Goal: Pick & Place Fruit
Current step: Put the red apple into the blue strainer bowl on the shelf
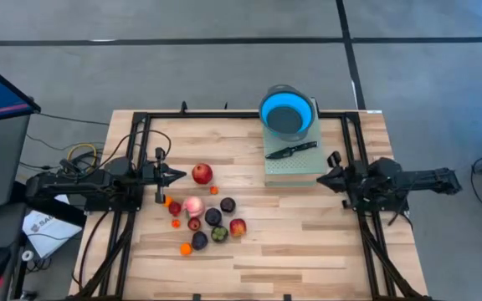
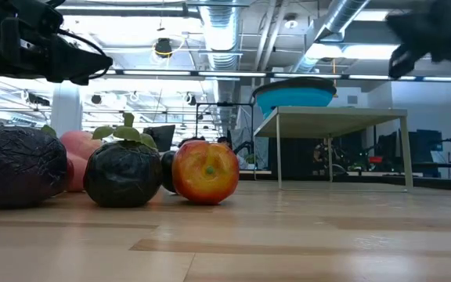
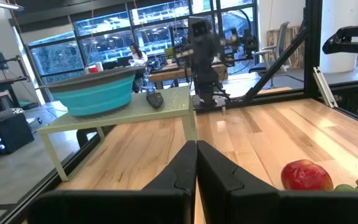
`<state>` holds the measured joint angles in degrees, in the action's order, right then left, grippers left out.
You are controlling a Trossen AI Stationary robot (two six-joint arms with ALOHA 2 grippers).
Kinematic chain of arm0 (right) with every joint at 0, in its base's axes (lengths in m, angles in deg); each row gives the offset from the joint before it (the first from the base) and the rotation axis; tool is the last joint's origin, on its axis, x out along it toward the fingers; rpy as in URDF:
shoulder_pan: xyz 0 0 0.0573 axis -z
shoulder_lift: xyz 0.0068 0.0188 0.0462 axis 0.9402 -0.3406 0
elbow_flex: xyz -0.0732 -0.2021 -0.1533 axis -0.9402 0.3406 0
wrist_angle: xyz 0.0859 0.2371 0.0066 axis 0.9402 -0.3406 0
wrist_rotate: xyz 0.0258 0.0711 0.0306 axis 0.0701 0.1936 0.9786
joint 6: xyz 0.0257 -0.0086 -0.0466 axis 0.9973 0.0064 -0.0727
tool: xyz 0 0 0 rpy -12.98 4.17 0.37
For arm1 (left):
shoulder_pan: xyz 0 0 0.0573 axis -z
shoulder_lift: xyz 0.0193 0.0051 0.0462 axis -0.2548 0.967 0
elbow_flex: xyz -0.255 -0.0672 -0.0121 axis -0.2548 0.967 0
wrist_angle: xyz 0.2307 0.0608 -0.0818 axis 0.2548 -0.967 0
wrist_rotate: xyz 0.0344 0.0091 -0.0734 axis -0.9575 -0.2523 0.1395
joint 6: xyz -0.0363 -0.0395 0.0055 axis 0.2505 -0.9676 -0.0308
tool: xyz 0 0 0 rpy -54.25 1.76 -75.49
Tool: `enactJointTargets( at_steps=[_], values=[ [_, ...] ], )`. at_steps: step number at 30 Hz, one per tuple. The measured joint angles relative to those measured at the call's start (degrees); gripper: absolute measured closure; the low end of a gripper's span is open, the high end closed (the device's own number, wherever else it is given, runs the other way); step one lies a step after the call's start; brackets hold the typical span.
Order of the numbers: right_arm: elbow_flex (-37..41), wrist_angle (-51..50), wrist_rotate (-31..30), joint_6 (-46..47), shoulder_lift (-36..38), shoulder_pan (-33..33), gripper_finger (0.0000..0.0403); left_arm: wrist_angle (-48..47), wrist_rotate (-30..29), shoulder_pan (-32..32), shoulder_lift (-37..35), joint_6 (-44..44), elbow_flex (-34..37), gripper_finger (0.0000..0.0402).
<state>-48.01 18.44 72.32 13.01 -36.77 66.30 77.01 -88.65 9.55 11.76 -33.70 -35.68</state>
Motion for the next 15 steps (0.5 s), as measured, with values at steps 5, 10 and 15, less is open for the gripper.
enactJointTargets(
  at_steps=[5,10,15],
  values=[
    [0.0,8.8,0.1,5.2,-0.7,-1.8,0.0397,0.0,0.0,0.0,0.0,0.0,0.0,0.0398],
    [0.0,20.1,-0.1,2.0,-12.2,-8.9,0.0397,0.1,0.0,0.0,0.0,0.0,0.0,0.0398],
    [-3.2,26.3,-10.2,-0.6,-32.5,-18.1,0.0397,0.3,0.0,0.0,0.0,0.0,0.0,0.0398]
  ],
)
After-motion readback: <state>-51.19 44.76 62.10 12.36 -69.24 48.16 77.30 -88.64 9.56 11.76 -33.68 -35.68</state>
